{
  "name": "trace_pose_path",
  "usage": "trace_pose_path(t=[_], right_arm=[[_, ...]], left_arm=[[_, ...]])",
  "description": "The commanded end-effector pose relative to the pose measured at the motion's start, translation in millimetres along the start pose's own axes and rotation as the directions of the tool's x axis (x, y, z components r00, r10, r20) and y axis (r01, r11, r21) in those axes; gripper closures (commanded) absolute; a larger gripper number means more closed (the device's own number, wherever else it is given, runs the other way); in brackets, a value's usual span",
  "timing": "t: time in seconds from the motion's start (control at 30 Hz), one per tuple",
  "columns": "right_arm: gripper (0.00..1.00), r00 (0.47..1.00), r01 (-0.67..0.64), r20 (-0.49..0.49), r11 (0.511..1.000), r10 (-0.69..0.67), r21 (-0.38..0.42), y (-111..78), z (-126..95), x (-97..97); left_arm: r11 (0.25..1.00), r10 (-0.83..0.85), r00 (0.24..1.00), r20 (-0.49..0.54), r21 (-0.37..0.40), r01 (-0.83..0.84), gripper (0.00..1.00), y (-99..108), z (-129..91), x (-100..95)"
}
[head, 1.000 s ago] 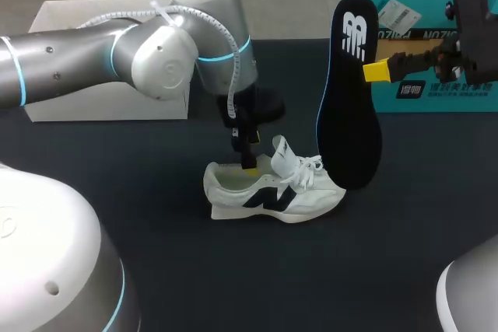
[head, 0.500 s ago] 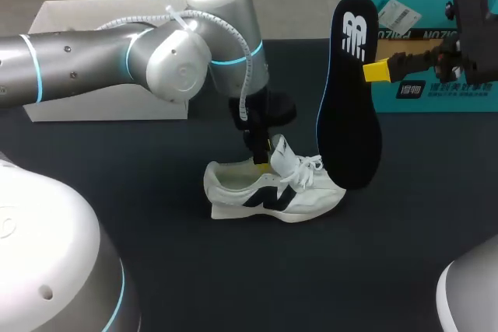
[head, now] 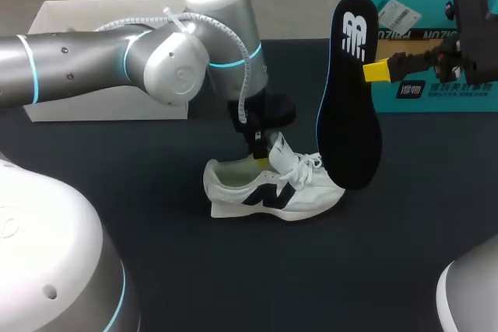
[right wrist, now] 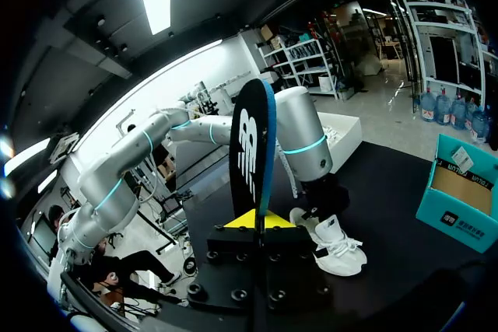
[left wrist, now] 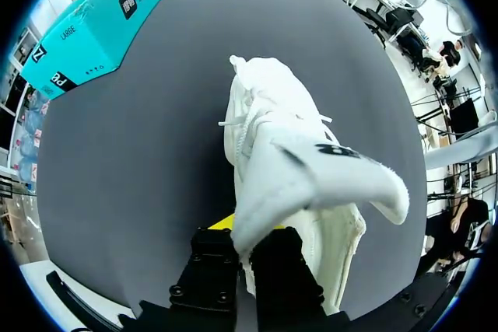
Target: Take the shoe out of the shoebox, open the shoe tongue, remove and reinsert the insole, then place the shoe into the shoebox
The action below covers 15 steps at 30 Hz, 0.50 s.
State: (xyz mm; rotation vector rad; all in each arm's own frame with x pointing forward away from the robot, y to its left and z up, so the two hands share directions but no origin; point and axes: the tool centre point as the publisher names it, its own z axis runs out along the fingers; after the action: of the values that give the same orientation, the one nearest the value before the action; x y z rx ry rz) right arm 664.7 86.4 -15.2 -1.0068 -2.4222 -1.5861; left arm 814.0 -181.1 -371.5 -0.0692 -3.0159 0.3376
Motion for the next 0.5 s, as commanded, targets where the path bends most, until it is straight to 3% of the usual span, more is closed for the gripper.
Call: trace_pose_path(t=[0.03,0.4,0.47,0.5], right_arm=[[1.00,1.000,-0.001,0.000,1.000,0.001,0.004,2.2,3.1,-1.1],[1.00,1.000,-0.001,0.000,1.000,0.001,0.004,2.2,3.1,-1.1],[1.00,1.000,-0.001,0.000,1.000,0.001,0.004,2.2,3.1,-1.1],[1.00,1.000,-0.001,0.000,1.000,0.001,0.004,2.2,3.1,-1.1]], left_arm=[[1.000,0.000,1.000,0.003,0.001,0.000,1.00,1.1,-0.7,1.0],[1.000,0.000,1.000,0.003,0.001,0.000,1.00,1.1,-0.7,1.0],[0.997,0.080,0.997,-0.005,0.023,-0.080,1.00,1.8,-1.6,-1.6],[0.990,0.143,0.986,-0.081,0.003,-0.143,1.00,1.2,-3.6,-4.4]])
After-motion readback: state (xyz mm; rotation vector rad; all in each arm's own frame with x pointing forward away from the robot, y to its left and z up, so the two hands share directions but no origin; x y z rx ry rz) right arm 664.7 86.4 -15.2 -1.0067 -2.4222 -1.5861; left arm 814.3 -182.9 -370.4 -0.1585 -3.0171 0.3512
